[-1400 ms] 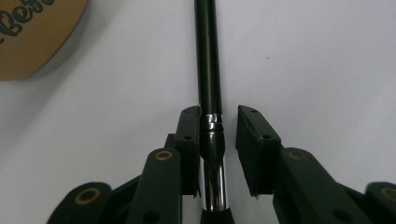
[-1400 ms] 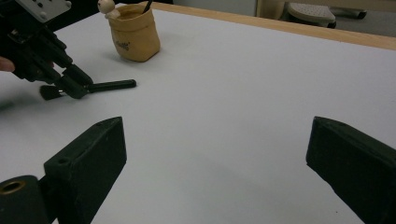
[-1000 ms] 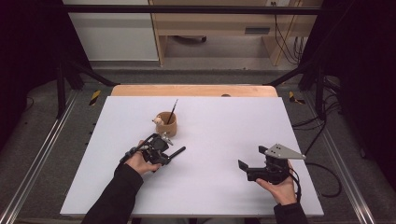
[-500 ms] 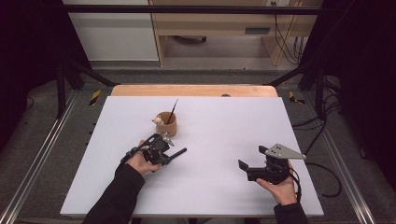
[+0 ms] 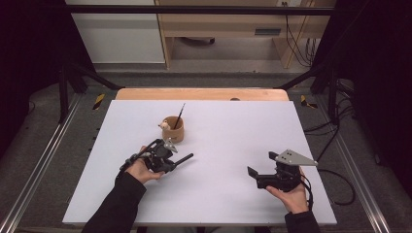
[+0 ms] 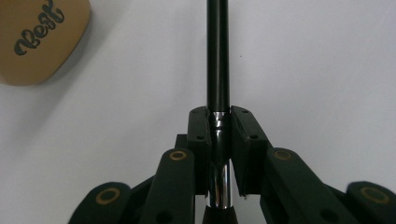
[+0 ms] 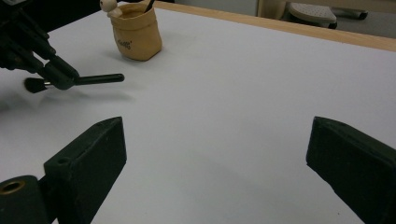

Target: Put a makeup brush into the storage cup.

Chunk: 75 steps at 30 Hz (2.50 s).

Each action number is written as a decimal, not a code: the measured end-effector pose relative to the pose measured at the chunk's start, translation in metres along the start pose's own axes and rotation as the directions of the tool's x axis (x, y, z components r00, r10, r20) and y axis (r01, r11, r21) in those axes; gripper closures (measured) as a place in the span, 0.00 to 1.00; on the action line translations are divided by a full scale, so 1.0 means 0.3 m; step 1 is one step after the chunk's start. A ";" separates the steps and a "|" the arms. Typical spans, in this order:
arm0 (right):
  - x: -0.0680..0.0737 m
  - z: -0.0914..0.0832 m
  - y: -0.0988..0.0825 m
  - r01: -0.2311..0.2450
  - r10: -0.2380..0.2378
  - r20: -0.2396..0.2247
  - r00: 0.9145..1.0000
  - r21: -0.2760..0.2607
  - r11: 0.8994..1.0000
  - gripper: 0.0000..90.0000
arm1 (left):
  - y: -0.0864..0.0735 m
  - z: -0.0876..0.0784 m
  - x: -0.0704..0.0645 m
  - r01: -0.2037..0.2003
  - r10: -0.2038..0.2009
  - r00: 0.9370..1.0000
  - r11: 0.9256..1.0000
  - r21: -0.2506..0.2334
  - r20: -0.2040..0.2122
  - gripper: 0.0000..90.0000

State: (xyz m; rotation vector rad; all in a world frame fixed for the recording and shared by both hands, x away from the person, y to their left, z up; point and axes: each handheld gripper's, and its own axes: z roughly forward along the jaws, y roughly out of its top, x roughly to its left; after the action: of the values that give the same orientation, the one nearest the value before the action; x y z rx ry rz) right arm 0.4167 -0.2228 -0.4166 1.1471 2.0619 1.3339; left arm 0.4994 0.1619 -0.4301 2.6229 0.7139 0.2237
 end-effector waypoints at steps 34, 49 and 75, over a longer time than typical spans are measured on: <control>0.055 0.011 0.015 0.048 -0.048 -0.031 0.998 0.011 0.999 0.06 | -0.030 -0.107 -0.134 -0.087 0.091 0.996 0.984 -0.153 0.018 0.87; 0.094 0.026 0.024 0.103 -0.102 -0.042 0.994 0.044 0.994 0.06 | -0.003 -0.106 -0.185 -0.129 0.142 0.988 0.976 -0.174 0.064 0.87; 0.206 0.021 0.139 0.311 -0.303 -0.079 0.950 0.126 0.942 0.07 | 0.067 -0.142 -0.217 -0.215 0.231 0.968 0.965 -0.152 0.099 0.87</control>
State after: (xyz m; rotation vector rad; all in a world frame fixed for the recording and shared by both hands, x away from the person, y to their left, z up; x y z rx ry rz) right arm 0.4033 -0.1607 -0.3773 0.8016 2.2922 1.1006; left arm 0.4416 0.1274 -0.3860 2.5541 0.3489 0.1770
